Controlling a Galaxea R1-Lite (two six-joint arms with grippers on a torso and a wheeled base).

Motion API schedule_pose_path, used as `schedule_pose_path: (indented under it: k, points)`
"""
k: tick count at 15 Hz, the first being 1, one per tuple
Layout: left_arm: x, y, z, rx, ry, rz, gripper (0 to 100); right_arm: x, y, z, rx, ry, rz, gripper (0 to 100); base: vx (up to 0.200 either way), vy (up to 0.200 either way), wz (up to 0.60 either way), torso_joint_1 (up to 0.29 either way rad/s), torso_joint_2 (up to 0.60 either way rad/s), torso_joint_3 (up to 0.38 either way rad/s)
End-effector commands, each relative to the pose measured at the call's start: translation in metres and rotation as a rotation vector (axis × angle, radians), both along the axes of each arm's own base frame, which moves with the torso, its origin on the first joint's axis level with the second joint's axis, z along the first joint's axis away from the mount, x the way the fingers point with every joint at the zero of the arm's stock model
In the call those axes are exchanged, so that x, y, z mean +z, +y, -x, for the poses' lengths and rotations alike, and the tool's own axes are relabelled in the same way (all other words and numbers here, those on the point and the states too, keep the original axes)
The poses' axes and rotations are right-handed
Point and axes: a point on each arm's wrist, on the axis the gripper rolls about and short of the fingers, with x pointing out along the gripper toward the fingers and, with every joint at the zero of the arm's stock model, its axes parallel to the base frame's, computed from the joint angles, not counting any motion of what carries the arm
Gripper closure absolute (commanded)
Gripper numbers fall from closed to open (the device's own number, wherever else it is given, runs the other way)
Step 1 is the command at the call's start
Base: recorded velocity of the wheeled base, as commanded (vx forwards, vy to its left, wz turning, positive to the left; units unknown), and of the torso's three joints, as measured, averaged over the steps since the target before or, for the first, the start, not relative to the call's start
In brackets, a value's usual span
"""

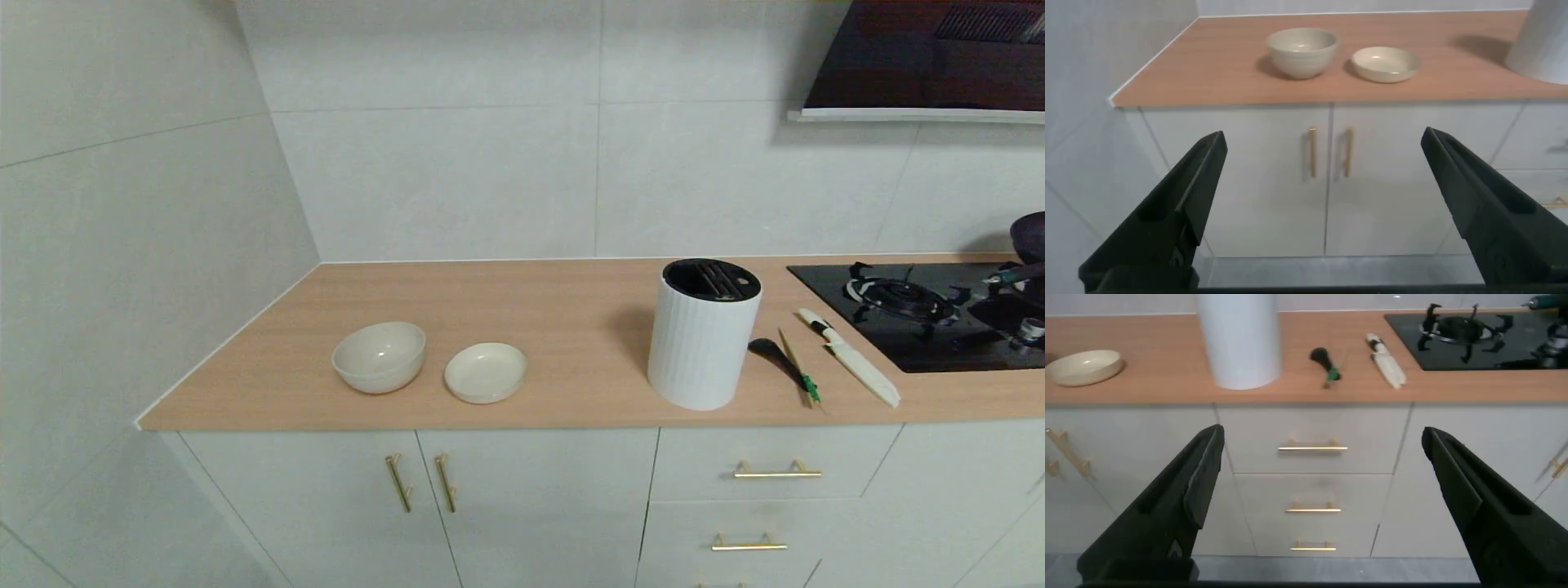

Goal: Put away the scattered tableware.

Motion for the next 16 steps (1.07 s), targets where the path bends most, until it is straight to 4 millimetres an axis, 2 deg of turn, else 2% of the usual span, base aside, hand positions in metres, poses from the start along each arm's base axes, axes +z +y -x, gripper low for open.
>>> schedule_pose_path:
  k: [1, 16]
  points:
    - [0.0000, 0.0000, 0.0000, 0.002, 0.000, 0.000, 0, 0.0000, 0.0000, 0.0000, 0.001, 0.000, 0.000, 0, 0.000, 0.200, 0.00, -0.012, 0.00, 0.007]
    - [0.0000, 0.0000, 0.0000, 0.002, 0.000, 0.000, 0, 0.0000, 0.0000, 0.0000, 0.001, 0.000, -0.002, 0, 0.000, 0.200, 0.00, 0.001, 0.00, 0.001]
